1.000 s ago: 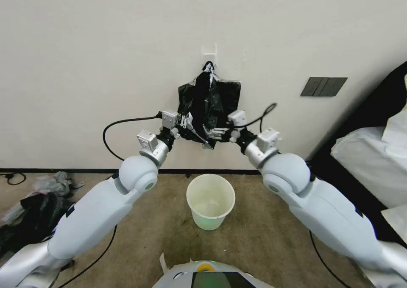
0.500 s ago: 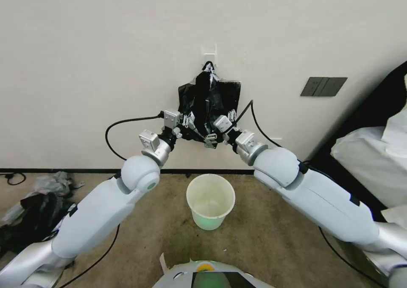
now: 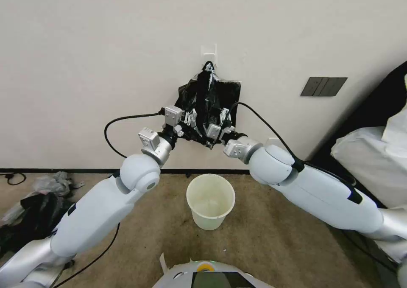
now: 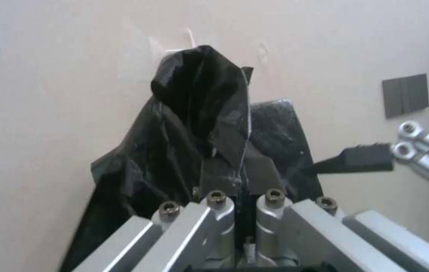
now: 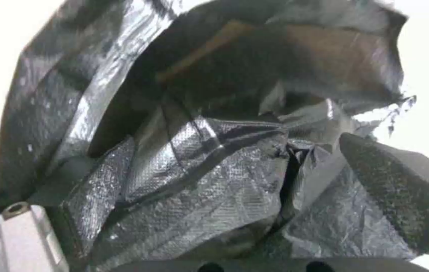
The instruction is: Place a trash bag onto the trash bin.
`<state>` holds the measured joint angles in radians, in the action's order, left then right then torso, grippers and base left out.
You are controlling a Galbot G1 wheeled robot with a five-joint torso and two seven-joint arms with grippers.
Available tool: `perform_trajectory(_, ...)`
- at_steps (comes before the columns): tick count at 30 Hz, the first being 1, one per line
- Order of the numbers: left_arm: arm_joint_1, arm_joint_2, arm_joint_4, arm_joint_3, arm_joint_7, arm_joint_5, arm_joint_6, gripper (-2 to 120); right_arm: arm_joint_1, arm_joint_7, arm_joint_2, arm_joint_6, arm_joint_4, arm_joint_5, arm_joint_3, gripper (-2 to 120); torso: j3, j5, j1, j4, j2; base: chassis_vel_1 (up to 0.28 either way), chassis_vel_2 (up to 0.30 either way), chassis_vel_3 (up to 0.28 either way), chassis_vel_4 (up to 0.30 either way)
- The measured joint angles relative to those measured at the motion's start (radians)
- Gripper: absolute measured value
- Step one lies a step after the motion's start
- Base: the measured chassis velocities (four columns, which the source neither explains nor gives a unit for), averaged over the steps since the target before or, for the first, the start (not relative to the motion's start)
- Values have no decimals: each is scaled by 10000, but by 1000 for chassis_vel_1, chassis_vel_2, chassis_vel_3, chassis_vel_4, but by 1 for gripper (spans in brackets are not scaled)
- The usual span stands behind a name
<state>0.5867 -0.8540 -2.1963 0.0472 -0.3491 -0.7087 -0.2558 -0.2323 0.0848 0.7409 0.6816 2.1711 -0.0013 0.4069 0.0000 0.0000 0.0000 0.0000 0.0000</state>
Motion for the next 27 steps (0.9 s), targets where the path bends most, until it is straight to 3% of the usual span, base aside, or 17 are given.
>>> perform_trajectory(6, -6, 0, -52, 0, -5, -49, -7, 0, 352, 144, -69, 89, -278, -3, 463, 84, 0, 0, 0, -1, 0, 0, 0, 0, 0)
perform_trajectory(9, -39, -18, -56, 0, -10, -105, -12, 0, 849, 236, 111, 83, -659, 122, 989, 66, -1, 1, 0, -1, 0, 0, 0, 0, 0)
perform_trajectory(12, -29, -27, -57, 0, -12, -115, -14, 0, 1076, 248, 235, 49, -809, 147, 1184, 61, 0, 0, -1, 0, 0, 0, 0, 0, 0)
perform_trajectory(15, 38, -26, -74, -29, -14, -142, -16, 0, 1558, 350, 452, 10, -1166, 133, 1572, 44, -1, -1, -1, 1, 0, 0, 0, 0, 0)
perform_trajectory(27, 289, 114, -168, -336, -13, -202, -16, 0, 1548, 64, 364, 232, -1426, 1011, 1493, 4, -1, 1, -1, -1, 0, 0, 0, 0, 0)
